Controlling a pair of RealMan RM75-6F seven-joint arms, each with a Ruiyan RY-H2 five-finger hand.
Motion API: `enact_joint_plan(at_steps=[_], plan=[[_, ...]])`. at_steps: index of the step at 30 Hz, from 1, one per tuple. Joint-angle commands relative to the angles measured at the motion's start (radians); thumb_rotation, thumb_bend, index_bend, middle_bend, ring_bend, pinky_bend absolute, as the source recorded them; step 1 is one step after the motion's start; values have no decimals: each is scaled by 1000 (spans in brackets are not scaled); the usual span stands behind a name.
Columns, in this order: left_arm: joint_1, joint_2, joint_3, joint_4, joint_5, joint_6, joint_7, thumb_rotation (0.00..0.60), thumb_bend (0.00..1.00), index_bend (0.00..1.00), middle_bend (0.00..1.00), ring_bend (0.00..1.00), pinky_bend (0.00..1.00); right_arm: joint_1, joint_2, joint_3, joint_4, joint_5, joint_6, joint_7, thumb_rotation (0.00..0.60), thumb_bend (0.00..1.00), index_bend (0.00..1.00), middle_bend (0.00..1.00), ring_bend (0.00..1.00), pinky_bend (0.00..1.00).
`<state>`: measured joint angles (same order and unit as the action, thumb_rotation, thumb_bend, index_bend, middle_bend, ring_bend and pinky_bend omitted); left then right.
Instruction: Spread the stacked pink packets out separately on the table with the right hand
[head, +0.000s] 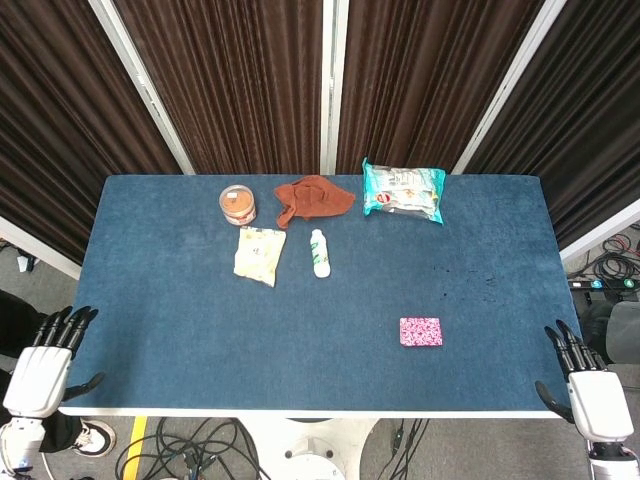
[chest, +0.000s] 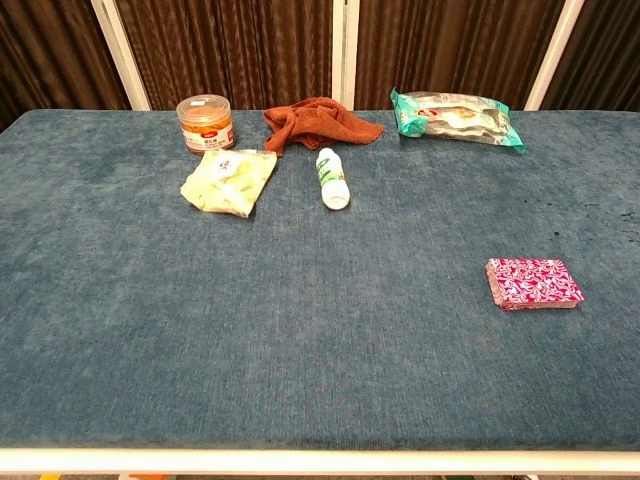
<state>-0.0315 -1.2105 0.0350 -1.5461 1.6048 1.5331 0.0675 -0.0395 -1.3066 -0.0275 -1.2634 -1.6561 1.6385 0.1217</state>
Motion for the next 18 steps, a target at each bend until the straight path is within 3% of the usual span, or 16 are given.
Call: enact_joint_plan(at_steps=[1,4,6,9,12,15,18], plan=[[1,-2,1,2,0,-1,-1,600,130,85,76,0,106,1,-7,3,11,-18,27,1,600,202,17,110,472,580],[0,-1,-1,2,-1,0,-3,600,129,85,76,0,106,3,-12,8,17,-27,42,7,600,202,129,202,533,612],[-1,1,-1,-1,-1,0,-5,600,129,85,76,0,106,4,-15,11,17,-31,50,4,600,204,274,286,586,648],[1,1,1,1,5,4,-3,600,129,85,76,0,106,10,-12,7,1,-37,41,-15,600,213,437,398,710,767],[2,-1,1,2,3,5,-7,600,129,85,76,0,106,16,-2,4,-27,-30,16,-25,600,232,517,454,838,901],[2,2,0,0,6,8,-7,600,129,85,76,0,106,26,20,-2,-70,-9,-35,-52,600,237,508,454,879,932],[1,4,0,1,3,4,-12,600,129,85,76,0,106,43,48,-9,-124,11,-99,-98,600,190,358,342,876,932]])
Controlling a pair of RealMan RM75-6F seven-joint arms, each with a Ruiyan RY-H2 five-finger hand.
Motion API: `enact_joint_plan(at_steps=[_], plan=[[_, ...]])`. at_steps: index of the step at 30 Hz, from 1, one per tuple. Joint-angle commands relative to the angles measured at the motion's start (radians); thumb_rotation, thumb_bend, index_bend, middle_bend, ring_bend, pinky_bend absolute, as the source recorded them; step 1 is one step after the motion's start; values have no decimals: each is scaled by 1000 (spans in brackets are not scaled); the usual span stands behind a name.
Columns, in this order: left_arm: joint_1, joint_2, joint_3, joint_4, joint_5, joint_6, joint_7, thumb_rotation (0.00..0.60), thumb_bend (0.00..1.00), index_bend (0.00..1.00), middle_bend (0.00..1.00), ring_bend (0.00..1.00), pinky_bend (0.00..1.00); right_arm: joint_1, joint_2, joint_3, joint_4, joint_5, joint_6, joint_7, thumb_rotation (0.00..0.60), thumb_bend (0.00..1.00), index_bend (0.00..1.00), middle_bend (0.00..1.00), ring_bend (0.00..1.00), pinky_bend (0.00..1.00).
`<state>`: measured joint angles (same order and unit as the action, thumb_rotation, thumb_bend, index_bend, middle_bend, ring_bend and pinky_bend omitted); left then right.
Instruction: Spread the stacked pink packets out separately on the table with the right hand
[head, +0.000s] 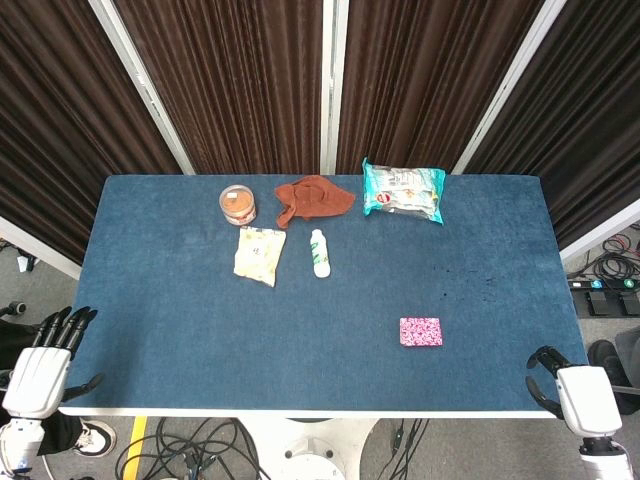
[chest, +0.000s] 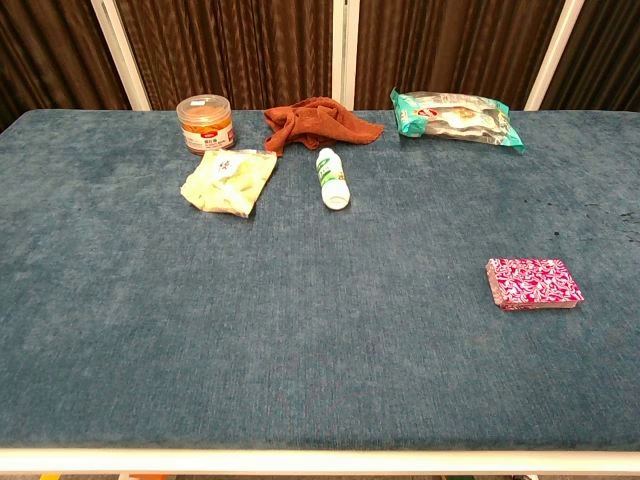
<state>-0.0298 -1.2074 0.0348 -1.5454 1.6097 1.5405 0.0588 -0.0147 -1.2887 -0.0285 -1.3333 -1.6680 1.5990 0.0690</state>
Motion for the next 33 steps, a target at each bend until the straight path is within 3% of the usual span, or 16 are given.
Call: enact_joint_plan(at_steps=[1,3,6,11,20,33], plan=[[-1,2,1,2,-3,-5,-4,600,130,85,76,0,106,27,39,-9,-76,29,-82,-65,600,178,323,309,873,931],[-1,3,1,4,-5,-7,-7,600,130,85,76,0,106,41,51,-9,-112,42,-118,-91,600,145,226,224,856,927],[-1,2,1,7,-6,-7,-13,600,129,85,76,0,106,69,61,3,-159,62,-169,-138,600,129,159,182,839,919],[1,4,1,15,-8,-6,-24,600,129,85,76,0,106,117,57,42,-236,125,-248,-239,600,209,156,235,838,916],[4,8,-1,29,-16,-4,-51,600,129,85,76,0,106,210,10,110,-329,257,-373,-433,600,209,201,253,838,916],[8,17,-6,37,-23,2,-73,600,129,85,76,0,106,314,-117,144,-329,412,-467,-617,600,203,229,261,838,916]])
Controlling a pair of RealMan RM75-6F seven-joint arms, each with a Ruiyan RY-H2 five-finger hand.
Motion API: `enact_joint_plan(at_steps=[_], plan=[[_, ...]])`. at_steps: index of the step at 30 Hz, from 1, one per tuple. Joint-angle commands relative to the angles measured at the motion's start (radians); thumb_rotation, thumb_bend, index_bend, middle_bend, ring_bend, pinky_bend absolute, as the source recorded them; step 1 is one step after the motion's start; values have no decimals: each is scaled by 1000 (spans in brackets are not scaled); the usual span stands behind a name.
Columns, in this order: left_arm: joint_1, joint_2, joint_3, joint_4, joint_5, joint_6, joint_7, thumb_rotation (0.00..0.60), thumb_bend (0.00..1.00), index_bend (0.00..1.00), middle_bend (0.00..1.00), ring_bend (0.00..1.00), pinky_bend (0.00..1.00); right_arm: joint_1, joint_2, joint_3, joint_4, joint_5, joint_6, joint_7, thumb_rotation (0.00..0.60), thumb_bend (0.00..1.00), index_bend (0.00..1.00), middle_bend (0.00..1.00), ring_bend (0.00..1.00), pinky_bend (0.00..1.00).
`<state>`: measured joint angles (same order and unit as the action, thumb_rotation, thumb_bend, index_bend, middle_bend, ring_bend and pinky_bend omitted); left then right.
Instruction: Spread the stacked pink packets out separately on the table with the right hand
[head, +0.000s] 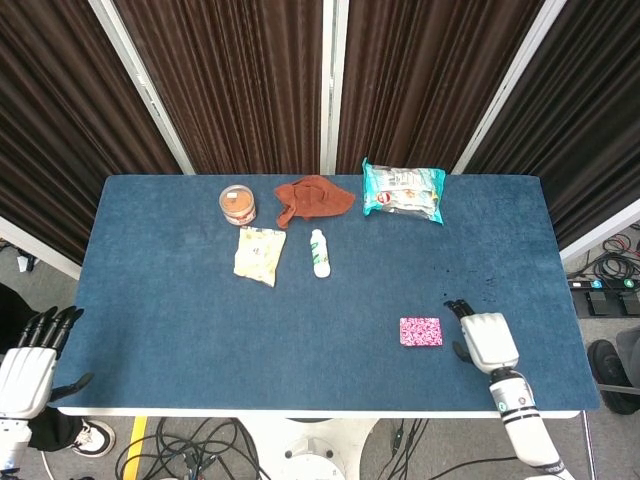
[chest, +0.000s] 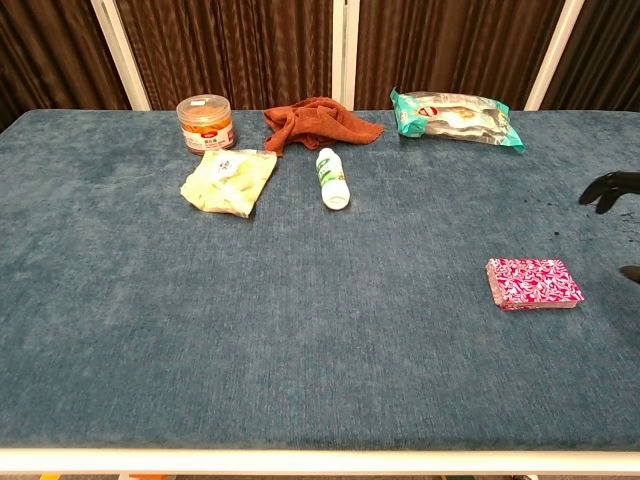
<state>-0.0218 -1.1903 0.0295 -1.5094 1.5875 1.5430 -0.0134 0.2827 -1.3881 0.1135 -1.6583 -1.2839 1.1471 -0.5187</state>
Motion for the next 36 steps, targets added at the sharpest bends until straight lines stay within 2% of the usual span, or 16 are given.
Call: enact_joint_plan(at_steps=[1,17,36], plan=[[0,0,0,1,-1,-1,-2,600,129,85,76,0,106,20,-22,1,-5,42,-20,-43,600,202,228,261,838,916],[3,-2,0,16,-3,-1,-21,600,130,86,77,0,106,93,-84,-17,-8,234,-66,-193,600,159,195,223,838,916],[8,1,-6,33,-12,5,-47,600,130,90,77,0,106,179,-129,-23,0,350,-62,-272,600,157,176,216,838,916]])
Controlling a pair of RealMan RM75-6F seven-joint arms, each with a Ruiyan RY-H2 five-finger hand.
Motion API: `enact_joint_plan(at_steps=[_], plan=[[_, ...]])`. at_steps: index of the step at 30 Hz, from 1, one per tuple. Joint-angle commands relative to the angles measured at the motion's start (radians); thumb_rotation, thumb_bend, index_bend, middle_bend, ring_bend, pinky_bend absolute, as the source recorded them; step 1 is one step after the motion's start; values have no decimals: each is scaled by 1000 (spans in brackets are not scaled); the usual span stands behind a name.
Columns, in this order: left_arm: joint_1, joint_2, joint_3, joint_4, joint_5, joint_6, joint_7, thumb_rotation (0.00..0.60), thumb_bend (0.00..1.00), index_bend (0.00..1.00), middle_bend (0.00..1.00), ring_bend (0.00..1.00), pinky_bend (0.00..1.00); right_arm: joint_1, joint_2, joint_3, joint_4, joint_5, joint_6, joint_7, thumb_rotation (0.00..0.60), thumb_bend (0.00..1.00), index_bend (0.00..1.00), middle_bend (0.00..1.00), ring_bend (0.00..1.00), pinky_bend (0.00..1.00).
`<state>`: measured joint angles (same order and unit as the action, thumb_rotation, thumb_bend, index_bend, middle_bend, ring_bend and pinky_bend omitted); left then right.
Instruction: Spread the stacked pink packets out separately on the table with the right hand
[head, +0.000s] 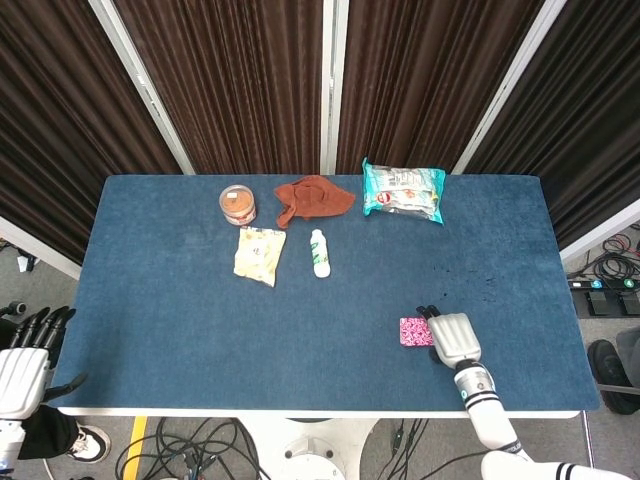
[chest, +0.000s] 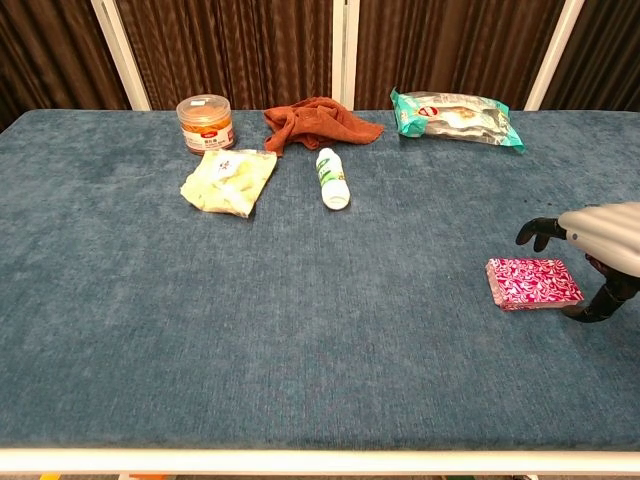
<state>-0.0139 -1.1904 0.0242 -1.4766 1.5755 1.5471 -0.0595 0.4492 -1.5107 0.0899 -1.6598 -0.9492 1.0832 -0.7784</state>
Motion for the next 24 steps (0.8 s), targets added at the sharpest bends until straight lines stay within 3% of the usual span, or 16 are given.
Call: enact_joint_plan(at_steps=[1,24], plan=[[1,1,0,1,0,1,-2,600,130,90,77,0,106,15,-9,1,2,18,4,-14,600,157,174,217,838,916],[5,3,-7,8,-4,10,-19,600,129,90,77,0,106,69,-43,-26,19,79,29,-35,600,163,239,264,838,917]])
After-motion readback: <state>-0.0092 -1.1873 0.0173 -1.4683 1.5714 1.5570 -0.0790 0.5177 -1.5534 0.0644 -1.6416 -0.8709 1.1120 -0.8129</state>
